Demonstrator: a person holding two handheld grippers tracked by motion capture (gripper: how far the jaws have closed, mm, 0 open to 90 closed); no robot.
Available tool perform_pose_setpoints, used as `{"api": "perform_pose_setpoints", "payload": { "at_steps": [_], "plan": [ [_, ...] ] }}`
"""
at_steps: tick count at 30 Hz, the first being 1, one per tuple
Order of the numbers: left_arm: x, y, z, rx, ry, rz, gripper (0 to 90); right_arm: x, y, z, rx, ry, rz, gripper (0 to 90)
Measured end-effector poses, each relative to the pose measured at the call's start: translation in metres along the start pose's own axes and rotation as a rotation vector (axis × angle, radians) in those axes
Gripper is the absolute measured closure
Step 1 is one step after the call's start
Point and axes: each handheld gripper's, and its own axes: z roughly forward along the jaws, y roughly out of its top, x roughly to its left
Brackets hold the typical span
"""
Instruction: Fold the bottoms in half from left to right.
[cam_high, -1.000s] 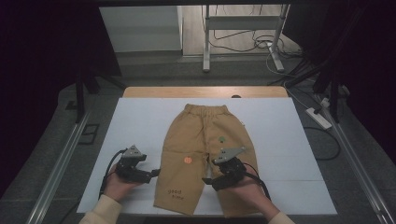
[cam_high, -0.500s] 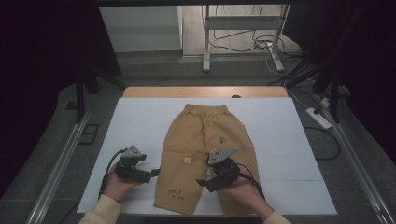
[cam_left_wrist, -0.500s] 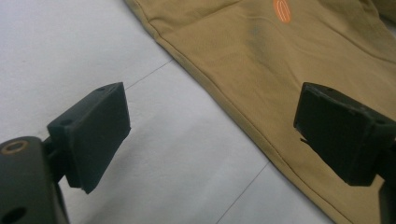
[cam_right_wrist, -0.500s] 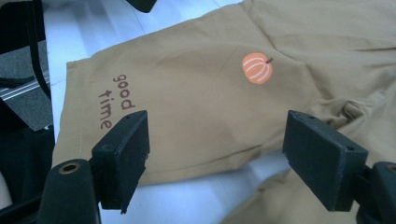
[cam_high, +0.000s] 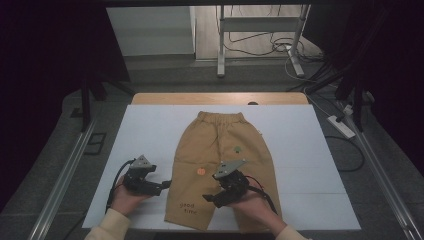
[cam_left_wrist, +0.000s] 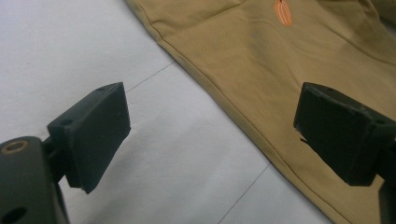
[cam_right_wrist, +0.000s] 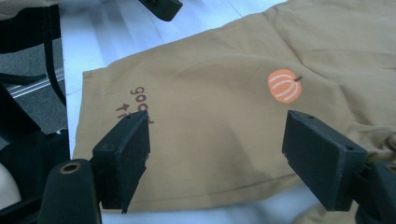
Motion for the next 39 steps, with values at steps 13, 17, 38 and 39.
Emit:
{"api": "perform_pose_setpoints", "payload": {
  "at_steps": [13, 17, 38, 39],
  "plan": [
    [0.001, -0.001, -0.001, -0.004, 0.001, -0.005, 10.8, 0.013, 0.009, 0.011, 0.004, 0.030, -0.023, 23.5],
    [0.002, 0.000, -0.001, -0.004, 0.001, -0.005, 10.8, 0.017, 0.011, 0.015, 0.006, 0.037, -0.030, 23.5],
    [0.003, 0.001, 0.001, -0.008, -0.010, -0.011, 10.9, 0.032, 0.016, 0.041, 0.046, 0.085, -0.064, 23.5],
    [0.003, 0.001, 0.002, -0.007, -0.011, -0.010, 10.9, 0.033, 0.017, 0.043, 0.040, 0.086, -0.064, 23.6]
  ]
}}
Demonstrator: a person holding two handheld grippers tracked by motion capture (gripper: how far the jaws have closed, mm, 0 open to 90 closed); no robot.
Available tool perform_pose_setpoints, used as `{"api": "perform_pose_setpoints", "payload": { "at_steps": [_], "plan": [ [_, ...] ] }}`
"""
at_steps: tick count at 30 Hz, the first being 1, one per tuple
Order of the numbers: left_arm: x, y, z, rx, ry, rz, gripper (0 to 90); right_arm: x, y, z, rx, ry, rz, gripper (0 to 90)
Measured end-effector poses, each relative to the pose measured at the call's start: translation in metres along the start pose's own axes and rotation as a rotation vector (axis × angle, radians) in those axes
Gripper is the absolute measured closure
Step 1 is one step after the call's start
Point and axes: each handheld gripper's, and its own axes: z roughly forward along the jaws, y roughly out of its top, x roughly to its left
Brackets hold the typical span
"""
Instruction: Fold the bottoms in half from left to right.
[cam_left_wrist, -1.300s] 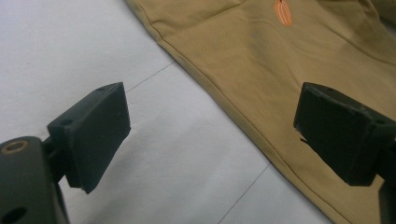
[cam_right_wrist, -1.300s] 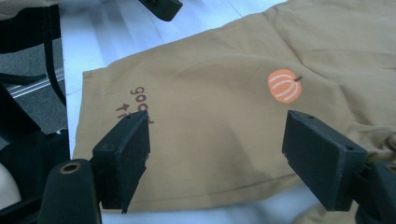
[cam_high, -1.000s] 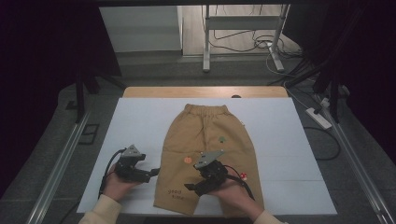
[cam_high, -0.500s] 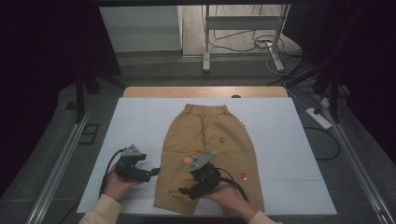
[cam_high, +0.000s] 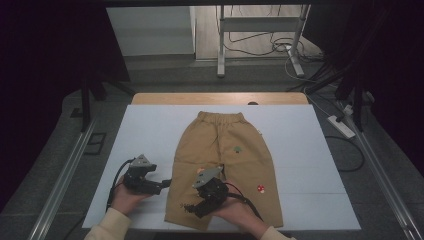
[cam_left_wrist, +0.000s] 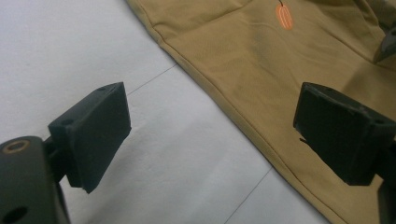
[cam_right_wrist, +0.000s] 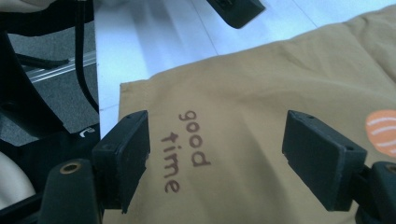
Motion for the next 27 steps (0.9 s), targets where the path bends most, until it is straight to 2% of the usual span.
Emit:
{"api": "perform_pose_setpoints", "payload": {
  "at_steps": [10, 19, 27],
  "plan": [
    [0.001, 0.000, 0.000, 0.001, 0.002, -0.002, 10.9, 0.010, 0.007, 0.016, 0.016, 0.026, -0.029, 23.5],
    [0.002, 0.000, 0.001, 0.008, 0.010, -0.004, 11.0, 0.027, 0.013, 0.036, 0.045, 0.041, -0.084, 23.5],
    [0.004, 0.000, 0.000, 0.006, 0.016, -0.012, 11.1, 0.035, 0.018, 0.051, 0.048, 0.055, -0.107, 23.5]
  ]
}}
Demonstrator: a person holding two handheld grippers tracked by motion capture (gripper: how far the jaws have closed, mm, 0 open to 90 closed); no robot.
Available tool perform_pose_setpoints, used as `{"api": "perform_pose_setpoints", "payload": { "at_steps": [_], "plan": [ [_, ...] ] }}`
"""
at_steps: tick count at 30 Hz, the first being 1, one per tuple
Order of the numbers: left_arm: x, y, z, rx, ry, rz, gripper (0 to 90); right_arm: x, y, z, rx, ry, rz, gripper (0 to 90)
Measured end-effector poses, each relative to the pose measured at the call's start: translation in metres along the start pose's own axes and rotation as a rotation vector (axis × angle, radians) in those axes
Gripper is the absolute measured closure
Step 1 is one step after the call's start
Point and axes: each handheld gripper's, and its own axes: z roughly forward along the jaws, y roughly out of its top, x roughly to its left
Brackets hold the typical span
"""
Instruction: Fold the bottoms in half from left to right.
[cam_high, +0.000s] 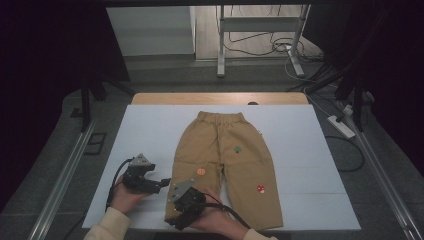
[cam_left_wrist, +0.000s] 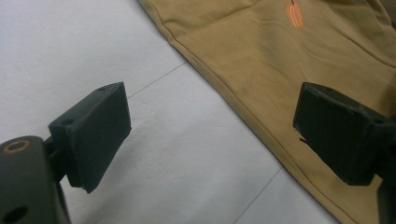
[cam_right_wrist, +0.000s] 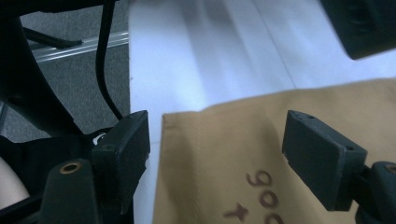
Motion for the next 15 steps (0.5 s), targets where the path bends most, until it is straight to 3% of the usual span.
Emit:
{"api": "perform_pose_setpoints", "payload": {
  "at_steps": [9, 12, 15],
  "plan": [
    [0.000, 0.000, 0.000, -0.001, -0.002, -0.001, 11.1, 0.007, 0.004, 0.015, 0.024, -0.008, -0.029, 23.6],
    [0.000, -0.001, -0.002, -0.007, -0.003, 0.000, 11.2, 0.007, 0.002, 0.014, 0.038, -0.047, -0.058, 25.3],
    [0.000, -0.001, -0.002, -0.005, -0.004, -0.001, 11.2, 0.004, 0.001, 0.011, 0.035, -0.064, -0.041, 32.7]
  ]
}}
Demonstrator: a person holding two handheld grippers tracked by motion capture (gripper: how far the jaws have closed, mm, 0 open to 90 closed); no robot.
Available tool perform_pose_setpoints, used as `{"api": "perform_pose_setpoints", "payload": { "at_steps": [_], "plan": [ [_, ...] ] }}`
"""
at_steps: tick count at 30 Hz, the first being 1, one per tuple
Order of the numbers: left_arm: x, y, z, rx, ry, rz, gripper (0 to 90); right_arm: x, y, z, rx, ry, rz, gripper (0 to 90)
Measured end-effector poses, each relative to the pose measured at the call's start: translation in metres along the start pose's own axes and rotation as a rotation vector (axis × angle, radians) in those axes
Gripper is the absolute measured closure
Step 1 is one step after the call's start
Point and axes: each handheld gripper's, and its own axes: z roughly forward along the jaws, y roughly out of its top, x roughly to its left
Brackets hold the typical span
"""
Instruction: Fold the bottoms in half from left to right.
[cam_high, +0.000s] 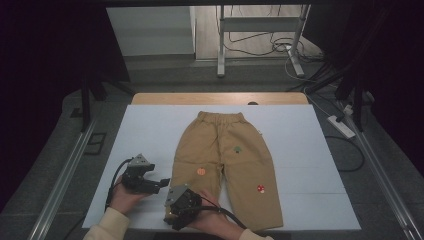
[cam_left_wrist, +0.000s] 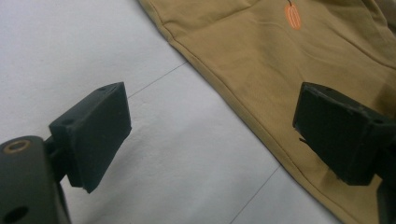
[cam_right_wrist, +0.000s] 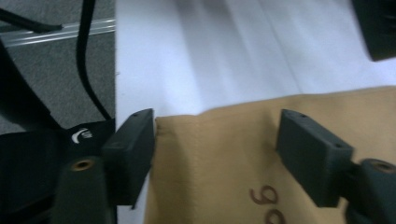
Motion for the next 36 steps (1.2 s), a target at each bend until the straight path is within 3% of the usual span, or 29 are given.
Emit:
{"api": "perform_pose_setpoints", "payload": {
  "at_steps": [2, 8, 9, 21, 26, 36],
  "plan": [
    [0.000, 0.000, 0.000, 0.001, 0.001, 0.002, 11.2, -0.001, -0.001, -0.001, -0.008, -0.010, 0.007, 39.5],
    [0.000, 0.000, 0.000, 0.003, -0.001, 0.005, 11.2, -0.012, -0.004, -0.011, 0.014, -0.040, 0.015, 83.5],
    [0.000, 0.000, 0.000, 0.003, -0.001, 0.005, 11.2, -0.013, -0.005, -0.013, 0.025, -0.043, 0.017, 84.4],
    [0.000, 0.000, 0.001, 0.000, -0.003, 0.000, 11.2, -0.027, -0.032, -0.051, -0.053, -0.013, 0.096, 85.4],
    [-0.001, 0.001, 0.003, 0.001, -0.001, -0.001, 11.2, -0.031, -0.037, -0.060, -0.077, -0.010, 0.129, 85.4],
    [0.003, 0.003, 0.003, -0.002, -0.008, -0.010, 12.2, -0.031, -0.042, -0.070, -0.095, -0.002, 0.129, 85.3]
  ]
}}
